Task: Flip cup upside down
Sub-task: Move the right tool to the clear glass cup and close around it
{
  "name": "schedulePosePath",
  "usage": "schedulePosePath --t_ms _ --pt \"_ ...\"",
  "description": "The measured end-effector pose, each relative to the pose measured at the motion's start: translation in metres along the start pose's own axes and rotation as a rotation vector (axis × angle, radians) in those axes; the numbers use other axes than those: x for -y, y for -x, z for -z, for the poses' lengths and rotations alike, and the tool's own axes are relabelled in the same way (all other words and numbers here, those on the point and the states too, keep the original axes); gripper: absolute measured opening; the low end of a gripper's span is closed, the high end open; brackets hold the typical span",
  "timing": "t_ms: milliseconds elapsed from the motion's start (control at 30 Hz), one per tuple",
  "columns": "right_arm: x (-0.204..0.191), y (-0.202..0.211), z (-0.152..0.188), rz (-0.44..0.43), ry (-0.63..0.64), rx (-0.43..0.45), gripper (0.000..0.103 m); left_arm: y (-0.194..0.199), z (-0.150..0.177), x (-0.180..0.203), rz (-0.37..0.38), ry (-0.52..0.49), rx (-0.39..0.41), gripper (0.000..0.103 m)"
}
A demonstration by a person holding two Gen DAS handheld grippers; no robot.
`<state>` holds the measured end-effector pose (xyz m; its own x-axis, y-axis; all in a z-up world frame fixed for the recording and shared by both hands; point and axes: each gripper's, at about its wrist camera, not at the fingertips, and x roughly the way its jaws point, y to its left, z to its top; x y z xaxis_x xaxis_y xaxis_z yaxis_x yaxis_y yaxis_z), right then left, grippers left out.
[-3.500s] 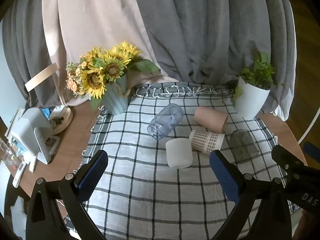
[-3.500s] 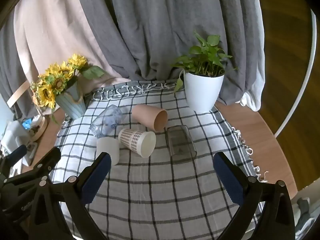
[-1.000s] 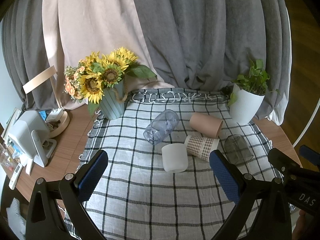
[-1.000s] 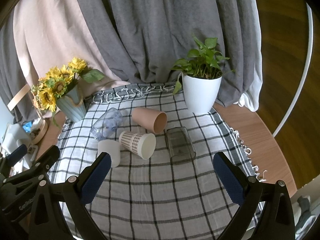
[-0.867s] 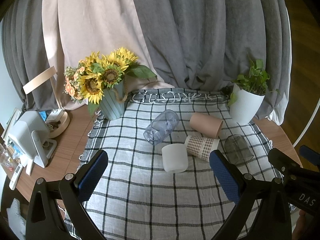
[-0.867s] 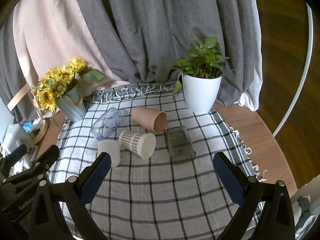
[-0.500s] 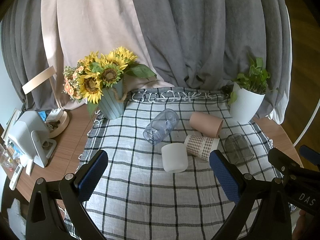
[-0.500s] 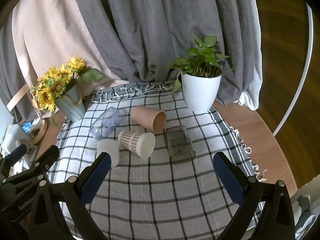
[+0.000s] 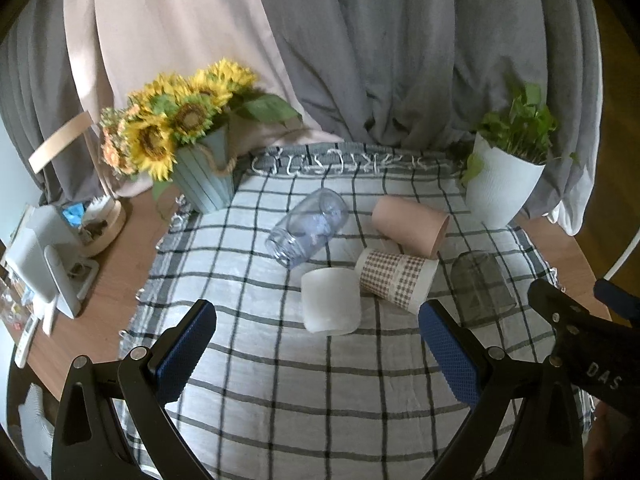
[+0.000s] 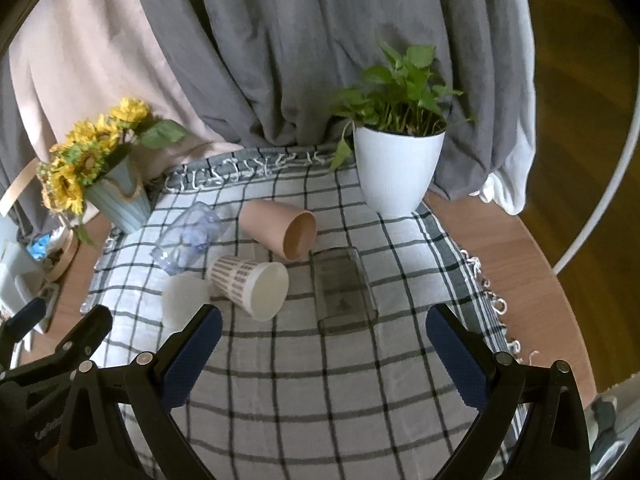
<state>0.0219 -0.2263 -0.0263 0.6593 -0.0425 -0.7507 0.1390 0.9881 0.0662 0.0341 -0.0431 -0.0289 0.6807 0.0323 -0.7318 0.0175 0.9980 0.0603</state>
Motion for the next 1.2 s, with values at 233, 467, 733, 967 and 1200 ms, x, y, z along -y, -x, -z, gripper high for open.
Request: schedulePosePath --t_ms 233,467,733,967,1200 --pt "0.018 -0.055 -0.013 -0.033 0.019 -0.099 0.102 -0.035 -0.002 0.02 -0.06 0.004 -0.062 0.103" --pt "0.024 -0.119 -0.022 -0.061 0.05 -0.212 0.1 -0.07 -0.002 0.033 -0.113 0.021 -0.137 0.103" --pt "0.032 -0.171 -0.021 -0.065 0.052 -0.305 0.093 -0.097 -0.002 0.043 -0.146 0.029 -0.19 0.103" --pt "0.03 -0.193 -0.017 -0.078 0.079 -0.335 0.087 -0.107 0.004 0.045 -0.16 0.038 -0.222 0.103" --pt "0.026 -0.204 -0.009 -0.071 0.076 -0.36 0.068 -0.111 0.01 0.041 -0.176 0.05 -0.239 0.103"
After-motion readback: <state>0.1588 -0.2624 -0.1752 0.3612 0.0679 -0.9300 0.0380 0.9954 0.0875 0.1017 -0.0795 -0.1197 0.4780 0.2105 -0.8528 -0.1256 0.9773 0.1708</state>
